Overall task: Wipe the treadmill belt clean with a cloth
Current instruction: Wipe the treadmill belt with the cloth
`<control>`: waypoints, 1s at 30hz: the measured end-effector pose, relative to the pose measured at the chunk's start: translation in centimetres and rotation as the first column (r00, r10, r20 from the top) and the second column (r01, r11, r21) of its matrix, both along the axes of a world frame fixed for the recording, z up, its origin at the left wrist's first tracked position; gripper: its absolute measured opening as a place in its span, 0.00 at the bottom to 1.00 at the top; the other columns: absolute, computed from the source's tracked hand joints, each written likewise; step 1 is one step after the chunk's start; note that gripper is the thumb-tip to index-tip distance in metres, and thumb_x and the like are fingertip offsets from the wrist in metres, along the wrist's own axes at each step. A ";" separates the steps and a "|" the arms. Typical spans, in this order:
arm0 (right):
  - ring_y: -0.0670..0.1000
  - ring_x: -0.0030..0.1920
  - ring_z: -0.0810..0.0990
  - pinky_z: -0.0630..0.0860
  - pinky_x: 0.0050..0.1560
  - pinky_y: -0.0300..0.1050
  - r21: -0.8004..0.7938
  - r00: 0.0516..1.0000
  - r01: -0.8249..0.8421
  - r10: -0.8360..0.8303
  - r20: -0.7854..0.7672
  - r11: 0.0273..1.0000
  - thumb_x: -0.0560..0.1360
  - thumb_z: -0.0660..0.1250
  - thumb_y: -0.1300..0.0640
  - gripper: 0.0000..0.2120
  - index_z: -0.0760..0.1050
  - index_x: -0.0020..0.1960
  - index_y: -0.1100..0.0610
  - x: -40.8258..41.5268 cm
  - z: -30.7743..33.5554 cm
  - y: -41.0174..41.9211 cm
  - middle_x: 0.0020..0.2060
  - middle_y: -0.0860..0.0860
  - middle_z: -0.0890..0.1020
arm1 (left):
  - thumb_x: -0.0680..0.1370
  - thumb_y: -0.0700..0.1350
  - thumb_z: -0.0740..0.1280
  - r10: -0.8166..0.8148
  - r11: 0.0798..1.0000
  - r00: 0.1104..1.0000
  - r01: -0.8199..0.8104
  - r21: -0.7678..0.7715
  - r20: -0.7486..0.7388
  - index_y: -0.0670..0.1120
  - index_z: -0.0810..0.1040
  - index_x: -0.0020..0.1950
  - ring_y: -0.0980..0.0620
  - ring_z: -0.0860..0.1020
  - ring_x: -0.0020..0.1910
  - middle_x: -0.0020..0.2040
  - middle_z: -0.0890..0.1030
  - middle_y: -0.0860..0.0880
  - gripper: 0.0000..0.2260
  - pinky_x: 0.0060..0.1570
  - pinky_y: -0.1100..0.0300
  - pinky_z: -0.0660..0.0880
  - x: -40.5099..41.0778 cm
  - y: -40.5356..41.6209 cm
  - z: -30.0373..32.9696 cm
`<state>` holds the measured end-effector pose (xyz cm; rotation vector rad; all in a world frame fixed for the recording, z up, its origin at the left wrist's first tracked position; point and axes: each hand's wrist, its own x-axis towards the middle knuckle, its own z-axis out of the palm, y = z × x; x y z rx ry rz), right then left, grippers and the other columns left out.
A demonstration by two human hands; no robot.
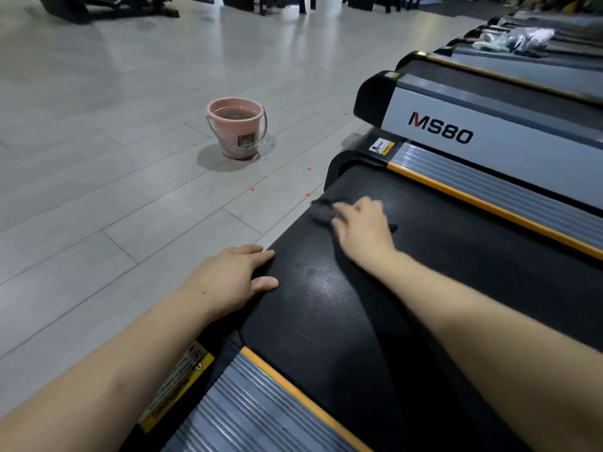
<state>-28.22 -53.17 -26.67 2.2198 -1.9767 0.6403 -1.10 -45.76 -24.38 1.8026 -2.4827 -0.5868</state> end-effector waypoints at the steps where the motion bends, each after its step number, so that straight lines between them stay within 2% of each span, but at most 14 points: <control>1: 0.63 0.62 0.69 0.70 0.63 0.59 0.021 0.994 0.104 -0.104 0.014 0.994 0.79 0.63 0.48 0.16 0.77 0.64 0.52 -0.6 0.1 -2.0 0.60 0.58 0.73 | 0.80 0.66 0.59 -0.002 1.000 1.000 0.002 0.007 -0.001 0.60 0.60 0.80 0.53 0.63 0.77 0.79 0.62 0.60 0.29 0.70 0.50 0.69 0.0 0.2 0.0; 3: 0.62 0.65 0.71 0.68 0.66 0.57 0.054 0.988 0.155 -0.154 -0.007 0.987 0.79 0.62 0.50 0.17 0.77 0.64 0.55 -0.3 0.1 -3.8 0.65 0.57 0.73 | 0.80 0.66 0.59 -0.009 1.000 1.000 0.010 0.004 -0.006 0.61 0.60 0.80 0.54 0.64 0.76 0.79 0.63 0.62 0.29 0.69 0.50 0.70 0.2 0.4 -0.1; 6: 0.61 0.61 0.73 0.71 0.63 0.57 0.045 0.998 0.040 -0.043 0.054 0.998 0.80 0.63 0.52 0.17 0.77 0.66 0.57 0.6 0.0 -1.9 0.63 0.56 0.76 | 0.80 0.66 0.60 0.011 0.999 0.999 -0.010 0.037 -0.033 0.61 0.59 0.80 0.55 0.65 0.76 0.78 0.64 0.62 0.30 0.69 0.51 0.70 0.6 0.5 0.0; 8: 0.61 0.58 0.74 0.72 0.62 0.58 0.026 0.993 -0.065 0.062 0.099 0.998 0.78 0.63 0.53 0.18 0.78 0.65 0.57 1.9 0.1 1.4 0.61 0.56 0.78 | 0.79 0.66 0.61 0.010 0.998 0.999 -0.008 0.056 -0.045 0.61 0.61 0.80 0.55 0.67 0.75 0.78 0.66 0.61 0.30 0.68 0.51 0.70 0.9 0.5 0.0; 11: 0.58 0.55 0.74 0.72 0.62 0.53 0.008 0.960 -0.272 0.270 0.077 0.962 0.77 0.63 0.52 0.19 0.77 0.66 0.56 5.0 -0.5 7.4 0.60 0.54 0.77 | 0.78 0.65 0.64 0.011 0.997 0.998 -0.007 0.071 -0.058 0.61 0.66 0.77 0.53 0.71 0.72 0.74 0.72 0.57 0.28 0.66 0.51 0.71 1.5 0.3 0.4; 14: 0.56 0.57 0.75 0.73 0.62 0.52 0.001 0.911 -0.412 0.412 0.017 0.911 0.79 0.60 0.48 0.20 0.77 0.67 0.54 4.6 -0.6 6.8 0.62 0.51 0.78 | 0.78 0.63 0.66 0.080 0.991 0.990 -0.066 0.114 -0.119 0.58 0.66 0.78 0.52 0.70 0.73 0.76 0.71 0.54 0.29 0.68 0.56 0.68 2.2 0.4 1.0; 16: 0.59 0.58 0.75 0.75 0.59 0.56 -0.013 0.956 -0.294 0.294 -0.019 0.956 0.79 0.61 0.49 0.19 0.77 0.67 0.54 2.9 -0.4 2.5 0.62 0.51 0.78 | 0.78 0.63 0.67 0.062 0.990 0.991 -0.046 0.131 -0.118 0.58 0.67 0.78 0.53 0.71 0.72 0.75 0.72 0.55 0.29 0.67 0.57 0.68 2.3 0.5 0.8; 19: 0.62 0.61 0.72 0.72 0.61 0.58 0.079 0.995 0.050 -0.056 0.080 0.996 0.80 0.63 0.52 0.17 0.76 0.67 0.55 0.9 0.3 -2.9 0.63 0.54 0.76 | 0.77 0.62 0.69 0.055 0.989 0.991 -0.037 0.145 -0.120 0.59 0.66 0.78 0.54 0.72 0.71 0.74 0.73 0.57 0.30 0.68 0.55 0.70 2.4 0.9 0.3; 21: 0.62 0.59 0.72 0.72 0.61 0.58 0.067 0.992 0.086 -0.092 0.084 0.994 0.80 0.63 0.54 0.16 0.77 0.66 0.56 1.9 0.2 -2.2 0.62 0.55 0.76 | 0.78 0.62 0.68 0.051 0.991 0.993 -0.036 0.131 -0.109 0.59 0.66 0.78 0.53 0.72 0.71 0.74 0.73 0.57 0.30 0.68 0.54 0.70 2.4 1.2 0.1; 25: 0.60 0.53 0.74 0.73 0.59 0.56 -0.012 0.971 -0.219 0.219 0.100 0.976 0.78 0.64 0.54 0.17 0.78 0.65 0.56 5.2 -0.1 6.1 0.58 0.55 0.78 | 0.81 0.62 0.62 0.098 0.995 0.993 -0.099 -0.008 -0.069 0.61 0.74 0.70 0.51 0.77 0.64 0.67 0.78 0.57 0.19 0.58 0.53 0.76 2.4 2.0 0.7; 28: 0.55 0.57 0.73 0.71 0.63 0.48 0.047 0.873 -0.483 0.477 0.104 0.874 0.80 0.62 0.50 0.20 0.75 0.69 0.53 6.1 0.5 11.6 0.62 0.50 0.76 | 0.82 0.61 0.58 0.130 0.985 0.990 -0.135 -0.105 -0.049 0.60 0.73 0.69 0.49 0.78 0.63 0.66 0.77 0.56 0.17 0.57 0.50 0.77 2.9 3.1 1.3; 30: 0.54 0.59 0.74 0.71 0.64 0.48 0.056 0.838 -0.545 0.545 0.010 0.836 0.80 0.60 0.48 0.20 0.74 0.70 0.52 5.3 0.4 10.3 0.63 0.49 0.76 | 0.83 0.60 0.56 0.125 0.985 0.992 -0.125 -0.122 -0.005 0.59 0.73 0.70 0.49 0.77 0.64 0.67 0.76 0.56 0.17 0.57 0.50 0.76 3.4 4.0 1.6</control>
